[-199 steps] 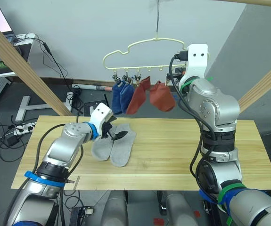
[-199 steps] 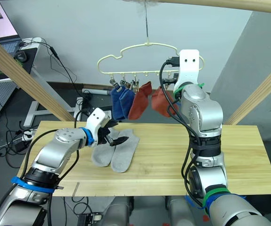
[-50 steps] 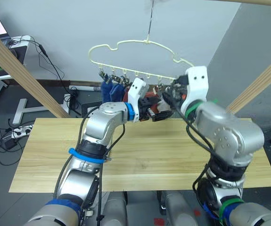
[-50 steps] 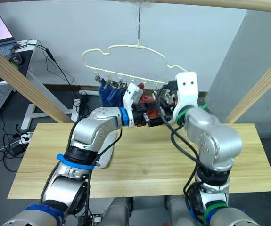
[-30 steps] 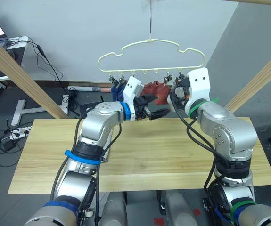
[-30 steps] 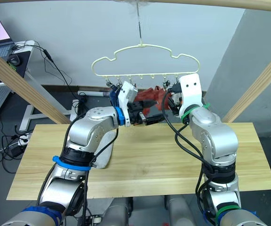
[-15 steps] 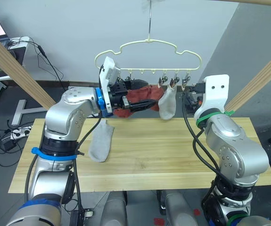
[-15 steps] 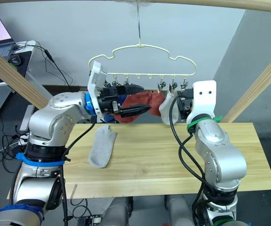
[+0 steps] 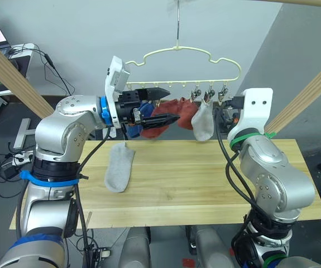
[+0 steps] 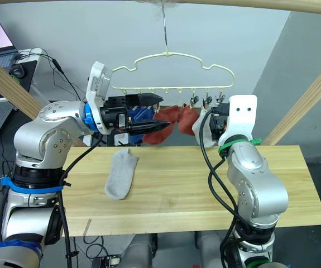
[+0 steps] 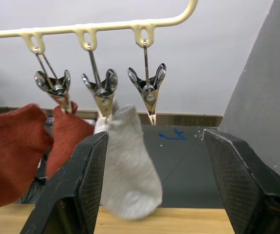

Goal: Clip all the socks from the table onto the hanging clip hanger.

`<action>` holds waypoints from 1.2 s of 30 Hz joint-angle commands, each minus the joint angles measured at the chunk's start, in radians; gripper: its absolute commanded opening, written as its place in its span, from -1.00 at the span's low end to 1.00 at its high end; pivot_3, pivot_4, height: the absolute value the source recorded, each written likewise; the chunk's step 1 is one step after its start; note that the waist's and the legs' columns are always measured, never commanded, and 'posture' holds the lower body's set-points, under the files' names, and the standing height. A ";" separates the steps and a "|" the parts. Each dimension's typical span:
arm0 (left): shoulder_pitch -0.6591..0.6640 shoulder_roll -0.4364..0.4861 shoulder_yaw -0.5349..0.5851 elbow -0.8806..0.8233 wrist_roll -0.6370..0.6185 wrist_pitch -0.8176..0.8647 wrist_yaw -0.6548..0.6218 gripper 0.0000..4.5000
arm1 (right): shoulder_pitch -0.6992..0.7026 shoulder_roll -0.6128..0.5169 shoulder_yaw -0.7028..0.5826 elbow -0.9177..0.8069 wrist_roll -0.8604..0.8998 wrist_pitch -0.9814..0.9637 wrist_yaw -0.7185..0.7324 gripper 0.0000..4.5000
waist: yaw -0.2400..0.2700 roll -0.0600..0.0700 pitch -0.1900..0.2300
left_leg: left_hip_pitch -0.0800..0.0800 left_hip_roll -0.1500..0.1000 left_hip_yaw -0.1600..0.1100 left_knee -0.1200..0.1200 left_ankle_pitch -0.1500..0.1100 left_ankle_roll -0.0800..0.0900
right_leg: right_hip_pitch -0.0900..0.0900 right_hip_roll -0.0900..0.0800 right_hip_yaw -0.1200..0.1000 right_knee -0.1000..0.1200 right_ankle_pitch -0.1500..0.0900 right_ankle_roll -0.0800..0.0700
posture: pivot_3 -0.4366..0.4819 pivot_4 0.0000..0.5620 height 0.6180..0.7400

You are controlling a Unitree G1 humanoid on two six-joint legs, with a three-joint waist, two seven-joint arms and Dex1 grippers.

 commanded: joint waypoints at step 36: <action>0.018 0.020 0.008 -0.097 0.000 0.020 0.085 1.00 | -0.234 -0.038 -0.113 0.484 0.033 -0.320 0.054 0.18 | 0.021 0.000 0.000 | 0.000 0.000 0.000 -0.001 0.000 0.000 | 0.000 0.000 0.000 0.000 0.000 0.000 | 0.13 -0.02 1.00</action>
